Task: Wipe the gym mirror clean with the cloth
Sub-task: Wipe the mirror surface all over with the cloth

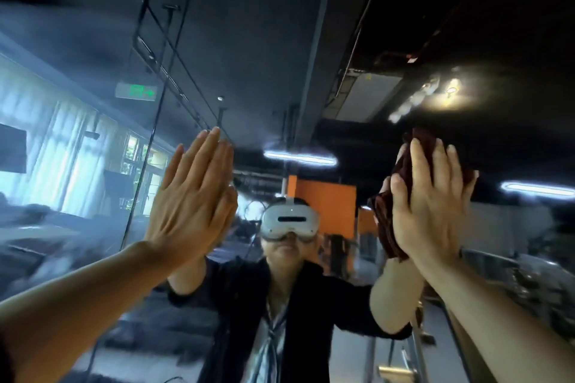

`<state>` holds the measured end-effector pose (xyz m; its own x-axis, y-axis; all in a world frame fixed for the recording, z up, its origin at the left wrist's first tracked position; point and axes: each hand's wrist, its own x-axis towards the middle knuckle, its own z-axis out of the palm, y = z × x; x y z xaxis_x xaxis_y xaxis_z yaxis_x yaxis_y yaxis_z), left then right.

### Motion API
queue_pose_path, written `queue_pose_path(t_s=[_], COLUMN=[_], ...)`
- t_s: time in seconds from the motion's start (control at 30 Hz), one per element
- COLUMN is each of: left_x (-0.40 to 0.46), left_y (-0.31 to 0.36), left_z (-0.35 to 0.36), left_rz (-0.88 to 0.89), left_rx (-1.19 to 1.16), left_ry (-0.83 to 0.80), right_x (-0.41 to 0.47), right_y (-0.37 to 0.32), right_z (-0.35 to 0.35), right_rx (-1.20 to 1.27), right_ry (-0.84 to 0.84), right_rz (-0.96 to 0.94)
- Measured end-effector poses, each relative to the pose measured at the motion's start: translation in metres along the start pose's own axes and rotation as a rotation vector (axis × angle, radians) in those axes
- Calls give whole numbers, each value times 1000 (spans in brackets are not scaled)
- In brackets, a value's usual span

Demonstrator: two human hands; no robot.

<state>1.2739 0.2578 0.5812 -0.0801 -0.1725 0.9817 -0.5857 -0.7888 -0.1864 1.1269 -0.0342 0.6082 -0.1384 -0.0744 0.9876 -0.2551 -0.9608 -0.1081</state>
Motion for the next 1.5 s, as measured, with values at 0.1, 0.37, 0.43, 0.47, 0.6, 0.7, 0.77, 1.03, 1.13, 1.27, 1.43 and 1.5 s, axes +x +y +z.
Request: queue_pose_path(t_s=[0.1,0.37,0.43,0.47,0.6,0.7,0.77,1.03,1.13,1.27,1.43,1.5], left_x=[-2,-5,-7,-7,-15,-27,-36,-72,-73,-73,-74,-74], left_y=[0,-23,-48,-63,-123,-158,-177,-203,-202,-201,-200,-200], left_z=[7,-1,-8,-13,-29,-34,-35,-19,-19,-21,-19,-20], left_rz=[-8,69,71,58,3,23,31,68,72,79,86,90], left_rx=[26,-68,-35,-32,-54,-53,-61,-56,-33,-7,17,-7], left_ry=[-23,29,39,47,68,55,46,40,43,17,-3,12], right_x=[12,37,39,40,41,34,25,-22,-29,-46,-71,-90], right_y=[-20,-119,-149,-166,-239,-299,-335,-386,-349,-292,-331,-352], right_z=[8,36,40,42,54,65,72,82,73,59,66,69], right_rx=[-67,-99,-114,-118,-119,-133,-126,-58,-16,-56,-118,-89], right_ry=[50,30,22,5,-57,-76,-107,-100,-138,-39,7,-62], right_rz=[12,-121,-139,-147,-191,-245,-273,-413,-422,-25,159,-34])
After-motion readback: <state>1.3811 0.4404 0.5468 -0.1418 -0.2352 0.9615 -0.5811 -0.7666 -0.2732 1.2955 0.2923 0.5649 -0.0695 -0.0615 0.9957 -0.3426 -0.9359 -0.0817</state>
